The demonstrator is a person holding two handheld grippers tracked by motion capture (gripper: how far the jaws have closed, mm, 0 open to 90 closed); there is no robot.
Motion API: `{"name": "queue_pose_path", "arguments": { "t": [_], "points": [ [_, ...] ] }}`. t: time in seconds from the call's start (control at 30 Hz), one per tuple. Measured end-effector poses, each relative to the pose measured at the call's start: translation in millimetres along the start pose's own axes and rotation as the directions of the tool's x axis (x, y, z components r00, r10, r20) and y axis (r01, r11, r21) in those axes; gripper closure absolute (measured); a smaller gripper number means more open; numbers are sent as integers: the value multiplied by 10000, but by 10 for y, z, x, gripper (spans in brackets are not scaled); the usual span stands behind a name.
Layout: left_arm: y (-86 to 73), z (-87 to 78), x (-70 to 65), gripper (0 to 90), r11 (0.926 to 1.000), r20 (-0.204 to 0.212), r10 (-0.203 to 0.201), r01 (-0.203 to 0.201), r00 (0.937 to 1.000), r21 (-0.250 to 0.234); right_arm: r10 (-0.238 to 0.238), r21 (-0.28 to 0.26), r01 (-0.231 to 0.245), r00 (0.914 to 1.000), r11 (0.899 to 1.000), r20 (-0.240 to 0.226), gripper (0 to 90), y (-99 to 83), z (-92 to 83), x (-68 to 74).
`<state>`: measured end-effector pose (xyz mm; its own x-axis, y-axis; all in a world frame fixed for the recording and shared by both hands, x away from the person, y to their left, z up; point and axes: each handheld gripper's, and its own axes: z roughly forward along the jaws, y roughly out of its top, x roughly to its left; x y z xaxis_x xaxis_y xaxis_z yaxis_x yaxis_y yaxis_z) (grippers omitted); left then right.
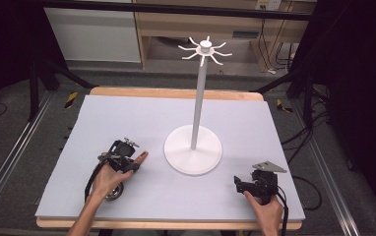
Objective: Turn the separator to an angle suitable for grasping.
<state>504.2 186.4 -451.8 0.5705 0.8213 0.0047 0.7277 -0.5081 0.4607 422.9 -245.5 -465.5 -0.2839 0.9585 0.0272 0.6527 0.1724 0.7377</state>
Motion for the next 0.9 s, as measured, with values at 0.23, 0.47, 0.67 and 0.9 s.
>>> {"name": "queue_pose_path", "arguments": {
  "t": [0.23,0.47,0.67,0.9],
  "points": [
    [-78,-186,23,673,9953,145,-100,113,9998,-959,34,1,-34,10000,10000,32,119,-3,-3,-4],
    [-138,-420,89,674,9837,44,-226,230,9997,-1784,44,-8,-44,10000,10000,35,119,-1,-4,1],
    [-186,-570,122,674,9712,183,-402,434,9990,-2341,47,-12,-46,10000,10000,56,119,-2,-5,1],
    [-270,-820,138,674,9230,233,-668,706,9975,-3783,56,-32,-55,9999,10000,88,119,3,-8,10]
  ]
}}
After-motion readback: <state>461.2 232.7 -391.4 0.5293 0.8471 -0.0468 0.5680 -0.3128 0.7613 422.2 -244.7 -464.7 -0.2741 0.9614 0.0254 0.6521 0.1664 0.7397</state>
